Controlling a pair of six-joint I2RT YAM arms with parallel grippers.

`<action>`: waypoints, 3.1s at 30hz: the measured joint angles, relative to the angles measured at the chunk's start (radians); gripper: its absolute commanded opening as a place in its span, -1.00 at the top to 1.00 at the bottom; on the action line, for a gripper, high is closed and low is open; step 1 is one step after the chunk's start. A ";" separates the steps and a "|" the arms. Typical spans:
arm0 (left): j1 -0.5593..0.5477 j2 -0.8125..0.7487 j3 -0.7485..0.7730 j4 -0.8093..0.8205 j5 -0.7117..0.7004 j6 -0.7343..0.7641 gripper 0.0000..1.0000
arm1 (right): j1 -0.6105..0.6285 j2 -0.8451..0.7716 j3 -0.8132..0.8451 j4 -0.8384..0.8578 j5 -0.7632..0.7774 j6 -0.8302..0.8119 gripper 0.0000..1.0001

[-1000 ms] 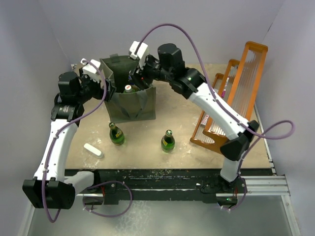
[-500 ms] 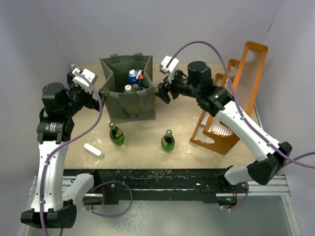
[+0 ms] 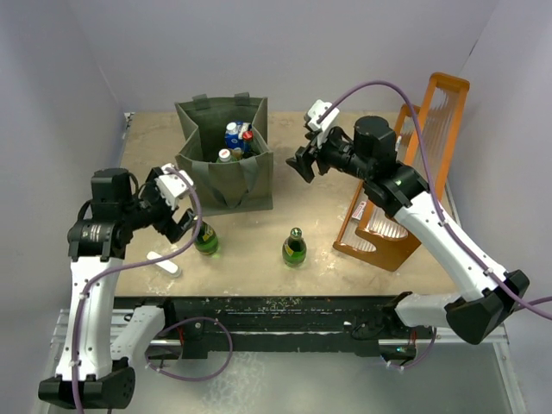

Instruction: Place the beverage into the canvas bag

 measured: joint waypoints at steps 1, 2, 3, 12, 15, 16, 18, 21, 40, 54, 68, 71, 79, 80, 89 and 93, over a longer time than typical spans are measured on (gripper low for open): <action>0.000 0.010 -0.019 -0.012 0.001 0.015 -0.86 | -0.007 -0.002 -0.003 0.009 0.000 0.003 -0.68; 0.000 0.020 -0.036 -0.019 0.001 0.027 -0.85 | -0.014 -0.003 -0.008 0.016 -0.002 0.006 -0.70; 0.000 0.034 -0.058 -0.021 0.000 0.038 -0.83 | -0.021 -0.005 -0.014 0.022 -0.002 0.008 -0.72; -0.026 0.130 -0.168 0.041 -0.019 0.072 -0.75 | -0.098 -0.024 -0.064 0.059 -0.057 0.046 -0.83; -0.055 0.154 -0.188 0.074 -0.027 0.086 -0.70 | -0.114 -0.027 -0.068 0.068 -0.075 0.057 -0.83; -0.065 0.162 -0.196 0.085 -0.034 0.087 -0.67 | -0.119 -0.028 -0.069 0.072 -0.079 0.060 -0.83; -0.088 0.175 -0.213 0.104 -0.046 0.087 -0.63 | -0.126 -0.028 -0.073 0.084 -0.086 0.066 -0.84; -0.124 0.184 -0.230 0.126 -0.064 0.086 -0.56 | -0.135 -0.028 -0.079 0.091 -0.099 0.074 -0.84; -0.148 0.200 -0.237 0.140 -0.106 0.080 -0.28 | -0.151 -0.040 -0.096 0.106 -0.135 0.094 -0.86; -0.148 0.204 -0.212 0.087 -0.105 0.080 0.11 | -0.151 -0.040 -0.096 0.112 -0.143 0.098 -0.88; -0.151 0.198 -0.140 -0.052 -0.061 0.078 1.00 | -0.154 -0.040 -0.108 0.113 -0.157 0.098 -0.89; -0.151 0.192 -0.070 -0.109 -0.011 0.078 1.00 | -0.161 -0.040 -0.108 0.113 -0.157 0.098 -0.89; -0.151 0.199 0.197 -0.258 0.123 0.081 1.00 | -0.180 -0.040 -0.109 0.113 -0.157 0.098 -0.89; -0.151 0.201 0.227 -0.272 0.144 0.079 1.00 | -0.183 -0.040 -0.109 0.113 -0.157 0.098 -0.89; -0.154 0.198 0.436 -0.175 0.258 -0.093 1.00 | -0.198 -0.039 -0.109 0.113 -0.158 0.098 -0.89; -0.154 0.205 0.460 -0.024 0.251 -0.231 1.00 | -0.210 -0.039 -0.109 0.114 -0.161 0.098 -0.89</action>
